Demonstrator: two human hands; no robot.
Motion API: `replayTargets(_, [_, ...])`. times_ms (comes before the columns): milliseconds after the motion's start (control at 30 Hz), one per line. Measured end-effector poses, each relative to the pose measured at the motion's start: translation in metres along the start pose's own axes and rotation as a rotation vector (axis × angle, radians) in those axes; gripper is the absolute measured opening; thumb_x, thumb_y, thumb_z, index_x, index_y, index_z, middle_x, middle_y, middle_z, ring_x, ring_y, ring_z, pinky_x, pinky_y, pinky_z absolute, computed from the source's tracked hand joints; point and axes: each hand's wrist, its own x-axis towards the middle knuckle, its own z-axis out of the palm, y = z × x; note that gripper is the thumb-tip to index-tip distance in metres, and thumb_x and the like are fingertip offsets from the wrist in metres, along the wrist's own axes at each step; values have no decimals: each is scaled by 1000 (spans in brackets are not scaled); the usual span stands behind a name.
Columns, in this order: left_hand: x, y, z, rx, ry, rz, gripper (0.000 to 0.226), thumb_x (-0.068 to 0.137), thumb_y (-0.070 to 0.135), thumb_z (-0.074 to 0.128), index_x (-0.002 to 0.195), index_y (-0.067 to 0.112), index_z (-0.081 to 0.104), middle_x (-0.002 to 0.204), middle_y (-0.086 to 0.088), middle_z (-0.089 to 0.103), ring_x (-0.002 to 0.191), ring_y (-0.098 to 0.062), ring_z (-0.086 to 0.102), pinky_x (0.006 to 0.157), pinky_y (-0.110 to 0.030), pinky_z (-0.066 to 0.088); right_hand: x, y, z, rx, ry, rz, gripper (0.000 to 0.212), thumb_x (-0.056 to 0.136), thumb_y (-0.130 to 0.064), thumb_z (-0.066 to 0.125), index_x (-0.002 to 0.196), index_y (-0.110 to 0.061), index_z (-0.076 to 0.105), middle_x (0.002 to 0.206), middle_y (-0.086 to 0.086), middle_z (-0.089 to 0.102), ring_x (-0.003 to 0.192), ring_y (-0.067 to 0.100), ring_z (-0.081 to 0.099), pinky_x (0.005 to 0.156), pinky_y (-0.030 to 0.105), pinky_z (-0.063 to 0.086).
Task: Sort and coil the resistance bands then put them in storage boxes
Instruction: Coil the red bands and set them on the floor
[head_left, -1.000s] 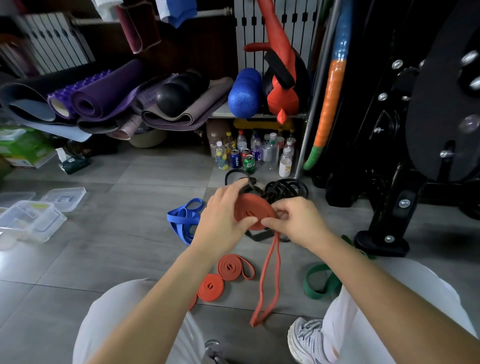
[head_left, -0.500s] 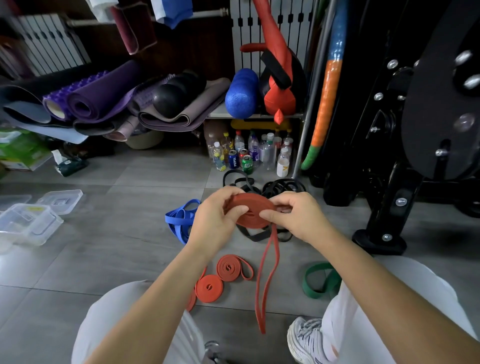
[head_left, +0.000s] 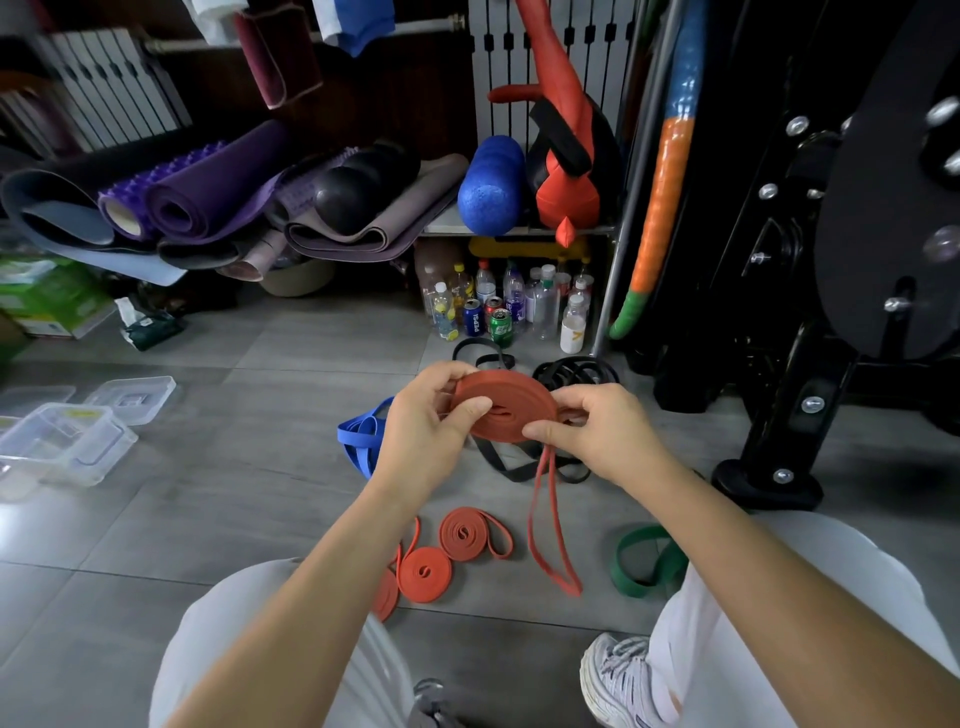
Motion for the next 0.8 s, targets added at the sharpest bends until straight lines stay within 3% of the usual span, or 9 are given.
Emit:
replayTargets(100, [0,1,0,-133,33,-77,27,85,2,65,89,27,58,84,11,68,79,-9,68,70,-23,57,1,-2,0,166,-10,22,21,73,-16,79,79,-33,69,79,-8,73,77,11,71,77,29,57])
replayTargets(200, [1,1,1,-313,44,-199,17,88,4,60,93,20,56,81,8,72,79,-14,70,70,-31,60,3,-2,-2,300,-5,39,24,75,-9,76,79,-32,68,73,-12,72,75,8,70,74,21,57])
replayTargets(300, [1,-1,5,-319,25,-263,16,90,6,59,94,21,54,89,5,70,81,-13,69,70,-30,59,2,0,-3,316,8,44,27,77,-7,74,78,-33,68,71,-14,72,72,5,70,68,19,56])
replayTargets(400, [0,-7,7,-12,-2,-197,30,86,14,66,110,21,49,117,2,59,99,-13,60,84,-31,53,1,2,-2,212,33,51,29,75,-8,76,77,-36,67,68,-16,71,70,2,69,66,17,55])
replayTargets(500, [-5,-11,6,465,-36,180,64,80,22,72,136,23,39,126,3,48,110,-13,46,91,-27,42,-1,5,1,-30,12,51,16,75,-17,78,85,-29,74,73,-14,70,70,1,66,68,19,53])
replayTargets(567, [-8,-10,9,666,-130,368,56,83,26,67,135,23,45,122,0,55,109,-20,50,91,-33,42,-3,6,4,-167,-22,36,16,74,-21,77,90,-24,75,77,-8,72,68,1,63,69,21,51])
replayTargets(667, [-10,-8,11,707,-231,380,29,93,29,54,119,21,61,107,1,66,99,-22,60,84,-37,46,-5,3,4,-235,-73,25,12,73,-22,77,85,-24,74,66,-7,69,58,2,60,65,26,53])
replayTargets(800, [-9,-11,11,616,-213,294,29,94,31,54,120,21,62,112,4,67,103,-15,60,86,-31,47,-4,3,4,-236,-88,49,11,72,-22,77,82,-25,74,59,-13,62,58,4,60,67,33,56])
